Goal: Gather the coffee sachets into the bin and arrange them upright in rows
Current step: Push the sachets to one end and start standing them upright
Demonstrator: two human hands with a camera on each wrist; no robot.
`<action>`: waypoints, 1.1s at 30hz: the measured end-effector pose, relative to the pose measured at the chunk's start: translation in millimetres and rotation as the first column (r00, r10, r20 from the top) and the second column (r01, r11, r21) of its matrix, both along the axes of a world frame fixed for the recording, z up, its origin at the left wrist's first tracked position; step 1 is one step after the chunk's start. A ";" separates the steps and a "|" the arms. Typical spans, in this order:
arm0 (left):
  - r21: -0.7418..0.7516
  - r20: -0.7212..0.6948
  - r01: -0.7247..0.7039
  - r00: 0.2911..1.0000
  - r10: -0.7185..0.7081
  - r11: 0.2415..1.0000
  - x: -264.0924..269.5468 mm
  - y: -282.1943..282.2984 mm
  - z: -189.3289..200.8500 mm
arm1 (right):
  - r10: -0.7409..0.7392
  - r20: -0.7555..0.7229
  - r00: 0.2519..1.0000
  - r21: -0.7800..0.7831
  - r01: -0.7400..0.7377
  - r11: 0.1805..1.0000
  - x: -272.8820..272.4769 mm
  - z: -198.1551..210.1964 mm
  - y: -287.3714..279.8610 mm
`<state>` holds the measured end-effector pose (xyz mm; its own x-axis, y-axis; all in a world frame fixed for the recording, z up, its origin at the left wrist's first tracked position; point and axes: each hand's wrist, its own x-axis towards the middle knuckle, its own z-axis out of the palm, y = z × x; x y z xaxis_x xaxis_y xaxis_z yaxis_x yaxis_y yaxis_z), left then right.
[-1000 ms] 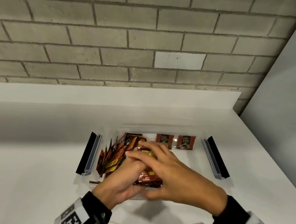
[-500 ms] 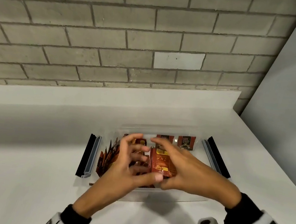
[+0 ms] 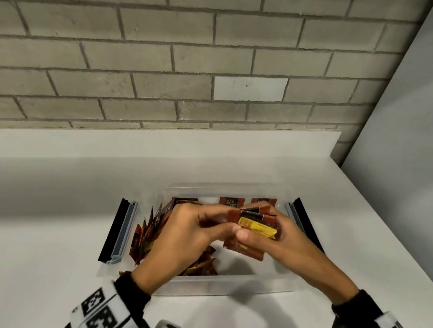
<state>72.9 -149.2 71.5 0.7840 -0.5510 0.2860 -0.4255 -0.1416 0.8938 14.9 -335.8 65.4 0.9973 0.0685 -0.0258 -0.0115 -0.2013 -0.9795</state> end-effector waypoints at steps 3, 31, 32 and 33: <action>0.000 -0.157 0.021 0.987 -0.020 1.000 5.5 -15.5 4.7 | -0.018 -0.056 0.998 0.267 0.032 0.963 -0.3 -2.9 3.2; 0.407 -0.423 -0.017 0.883 0.205 0.913 94.7 -110.8 -42.2 | -0.392 -0.275 0.878 0.652 0.470 0.595 -19.6 -29.8 -63.5; 0.417 -0.412 -0.020 0.887 0.209 0.909 94.8 -113.4 -44.5 | -0.392 -0.270 0.879 0.648 0.467 0.601 -19.5 -30.2 -63.4; 0.424 -0.404 -0.023 0.890 0.212 0.905 94.5 -115.3 -46.0 | -0.393 -0.265 0.880 0.645 0.465 0.606 -19.3 -30.8 -63.0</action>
